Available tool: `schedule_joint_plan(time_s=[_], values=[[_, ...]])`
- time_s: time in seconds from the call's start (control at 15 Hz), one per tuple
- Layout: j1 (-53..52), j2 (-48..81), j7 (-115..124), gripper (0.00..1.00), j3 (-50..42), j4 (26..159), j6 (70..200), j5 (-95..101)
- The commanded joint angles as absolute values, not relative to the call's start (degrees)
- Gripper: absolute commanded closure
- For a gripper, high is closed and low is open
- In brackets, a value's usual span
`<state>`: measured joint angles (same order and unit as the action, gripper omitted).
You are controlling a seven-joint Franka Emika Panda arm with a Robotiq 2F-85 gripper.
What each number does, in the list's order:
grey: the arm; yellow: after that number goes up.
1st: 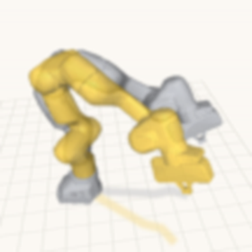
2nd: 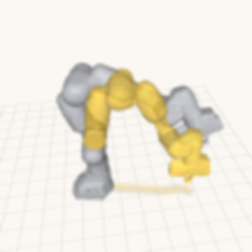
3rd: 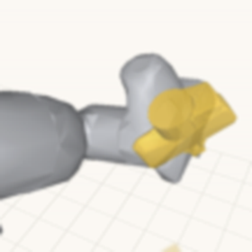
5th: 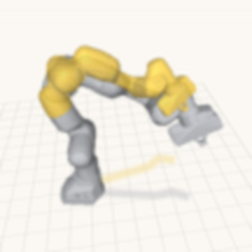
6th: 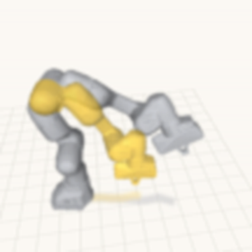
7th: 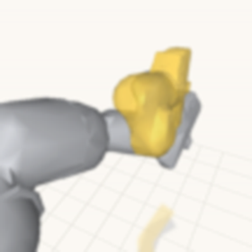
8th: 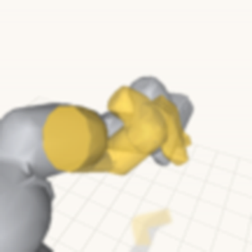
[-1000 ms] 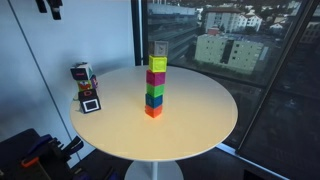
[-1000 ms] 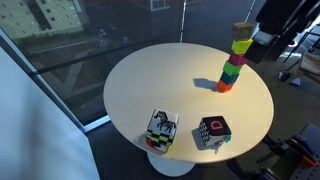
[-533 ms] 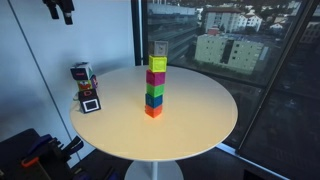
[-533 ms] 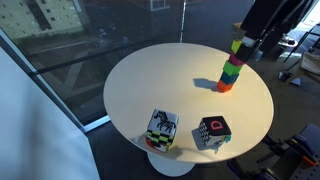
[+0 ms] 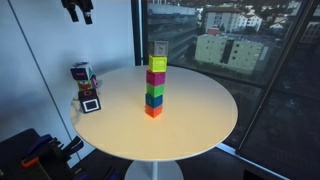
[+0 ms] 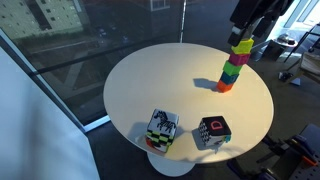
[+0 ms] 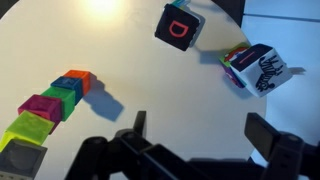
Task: Pick up the gray block and put it on the table
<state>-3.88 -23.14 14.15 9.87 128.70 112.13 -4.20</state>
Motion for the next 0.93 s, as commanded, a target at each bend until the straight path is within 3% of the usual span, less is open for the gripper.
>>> schedule_joint_plan(time_s=[0.0, 0.87], values=[[-2.08, -20.02, 15.92, 0.00, 9.37, 125.24, 112.51, -0.23], [1.19, -10.02, 20.41, 0.00, 6.01, 113.95, 104.72, 6.44]])
